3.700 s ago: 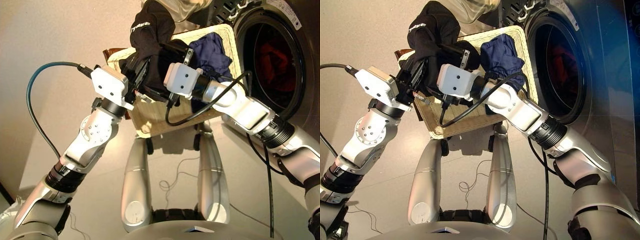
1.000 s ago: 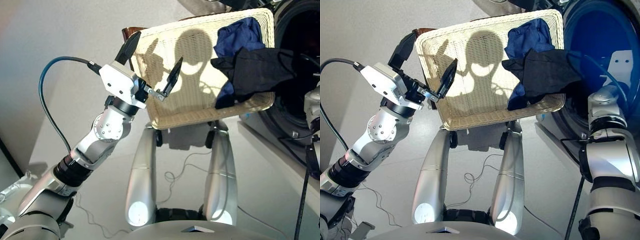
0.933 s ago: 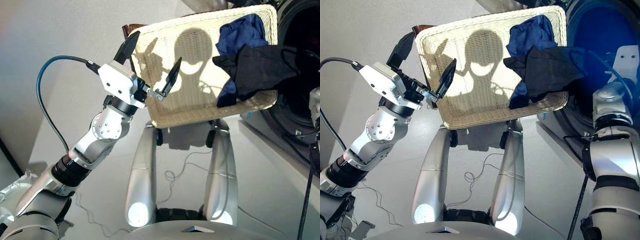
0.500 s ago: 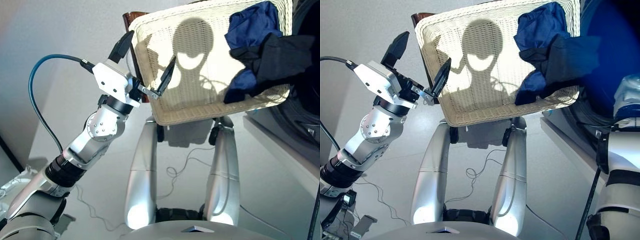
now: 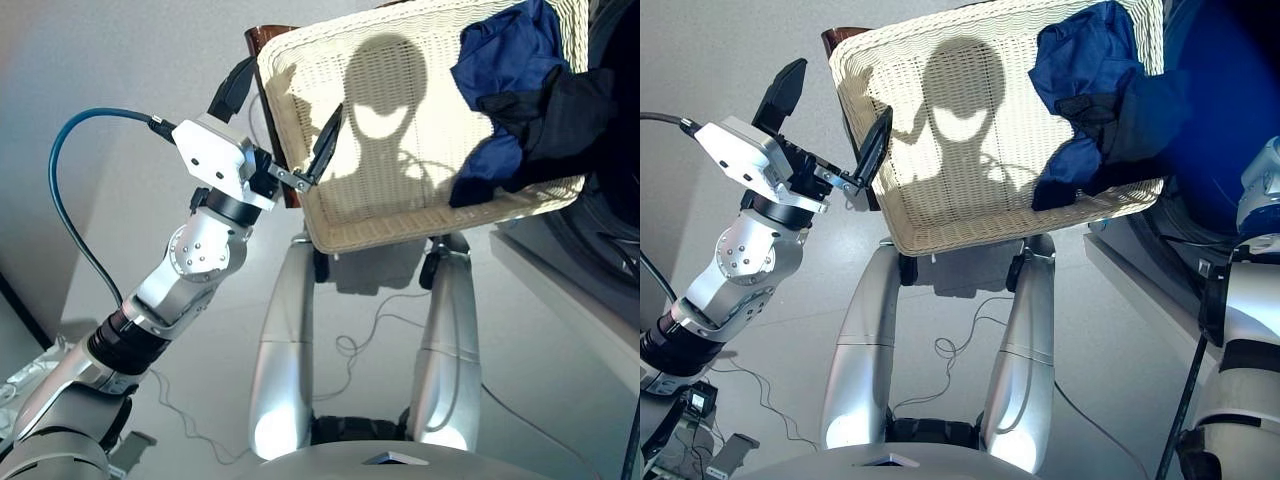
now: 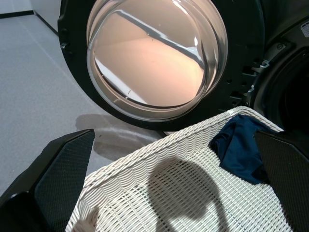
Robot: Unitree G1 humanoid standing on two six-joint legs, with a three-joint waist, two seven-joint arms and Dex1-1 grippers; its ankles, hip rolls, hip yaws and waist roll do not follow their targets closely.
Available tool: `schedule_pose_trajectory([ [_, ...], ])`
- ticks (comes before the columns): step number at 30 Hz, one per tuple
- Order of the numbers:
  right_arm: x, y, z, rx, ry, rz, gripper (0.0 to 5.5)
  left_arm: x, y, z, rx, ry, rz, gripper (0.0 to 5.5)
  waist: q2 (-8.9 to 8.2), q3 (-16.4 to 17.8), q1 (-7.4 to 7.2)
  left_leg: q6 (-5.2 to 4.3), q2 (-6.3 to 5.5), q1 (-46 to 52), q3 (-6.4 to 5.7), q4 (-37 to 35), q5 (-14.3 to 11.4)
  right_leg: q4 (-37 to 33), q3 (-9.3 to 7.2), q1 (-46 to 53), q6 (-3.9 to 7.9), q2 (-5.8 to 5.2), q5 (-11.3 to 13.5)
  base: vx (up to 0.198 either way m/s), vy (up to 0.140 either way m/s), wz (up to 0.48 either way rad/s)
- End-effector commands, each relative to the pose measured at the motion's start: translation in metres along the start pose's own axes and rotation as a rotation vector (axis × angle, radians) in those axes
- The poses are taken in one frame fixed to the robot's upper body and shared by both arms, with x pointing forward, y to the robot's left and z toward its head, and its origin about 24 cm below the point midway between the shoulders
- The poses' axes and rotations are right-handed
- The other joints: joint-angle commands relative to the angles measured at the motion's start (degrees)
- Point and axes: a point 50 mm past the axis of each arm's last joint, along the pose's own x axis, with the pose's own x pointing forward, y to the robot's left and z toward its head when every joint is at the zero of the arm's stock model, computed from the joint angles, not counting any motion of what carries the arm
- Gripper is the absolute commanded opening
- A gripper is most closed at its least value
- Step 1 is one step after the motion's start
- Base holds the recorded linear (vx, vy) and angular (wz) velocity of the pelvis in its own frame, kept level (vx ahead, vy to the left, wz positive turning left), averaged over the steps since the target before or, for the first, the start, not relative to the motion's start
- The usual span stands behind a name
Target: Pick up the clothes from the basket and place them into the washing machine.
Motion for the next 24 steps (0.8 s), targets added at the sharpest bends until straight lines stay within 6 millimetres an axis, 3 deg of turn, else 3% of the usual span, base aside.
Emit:
schedule_pose_trajectory([
  [1, 0.027, -0.041, 0.039, 0.099, -0.158, -0.053, 5.50, -0.001, -0.010, 0.039, -0.088, -0.219, 0.001, 5.50, 2.05, -1.0, -2.33, -5.21, 2.62, 5.4, -1.47, -6.7, 2.6, 1.9, -2.77, 4.9, -2.43, 2.65, -5.1, 0.000, 0.000, 0.000],
  [5, 0.009, -0.019, 0.025, 0.172, -0.148, 0.037, 5.50, -0.001, -0.011, 0.038, -0.099, -0.223, 0.011, 5.50, 1.55, -1.0, -2.66, -5.15, 2.62, 5.6, -1.31, -6.9, 2.7, 1.8, -2.79, 5.0, -2.56, 2.83, -5.1, 0.000, 0.000, 0.000],
  [8, -0.026, 0.013, 0.010, 0.246, -0.175, 0.175, 5.50, 0.000, -0.010, 0.038, -0.114, -0.234, 0.045, 5.50, 1.12, -1.0, -3.24, -4.99, 2.73, 5.8, -1.13, -7.6, 2.9, 1.1, -2.80, 5.1, -2.70, 3.15, -4.9, 0.000, 0.000, 0.000],
  [13, -0.079, 0.034, -0.007, 0.309, -0.228, 0.273, 5.50, 0.000, -0.010, 0.037, -0.123, -0.234, 0.080, 5.50, 0.74, -1.0, -3.95, -4.67, 2.61, 6.3, -1.00, -8.3, 3.1, 0.5, -2.59, 5.5, -2.87, 3.26, -4.8, 0.000, 0.000, 0.000],
  [15, -0.100, 0.038, -0.017, 0.303, -0.240, 0.325, 5.50, 0.001, -0.010, 0.036, -0.126, -0.232, 0.087, 5.50, 0.57, -1.0, -4.16, -4.54, 2.54, 6.6, -0.82, -8.5, 3.3, 0.3, -2.55, 5.7, -2.92, 3.27, -4.6, 0.000, 0.000, 0.000],
  [20, -0.176, 0.037, -0.046, 0.215, -0.313, 0.599, 5.50, -0.002, -0.012, 0.035, -0.127, -0.228, 0.097, 5.50, -0.16, -1.0, -4.96, -4.21, 2.71, 7.2, -0.64, -9.2, 3.7, -0.4, -2.58, 6.2, -3.00, 3.27, -4.3, 0.000, 0.000, 0.000],
  [22, -0.195, 0.034, -0.053, 0.155, -0.359, 0.708, 5.50, -0.003, -0.010, 0.037, -0.104, -0.239, 0.109, 5.50, -0.42, -1.0, -5.17, -4.19, 2.71, 7.4, -0.64, -9.5, 3.9, -0.7, -2.50, 6.5, -2.98, 3.38, -4.2, 0.000, 0.000, 0.000],
  [24, -0.202, 0.031, -0.056, 0.144, -0.368, 0.736, 5.50, -0.005, -0.009, 0.037, -0.092, -0.242, 0.126, 5.50, -0.53, -1.0, -5.33, -4.16, 2.70, 7.7, -0.66, -9.8, 4.0, -0.8, -2.49, 6.8, -2.96, 3.40, -4.2, 0.000, 0.000, 0.000],
])
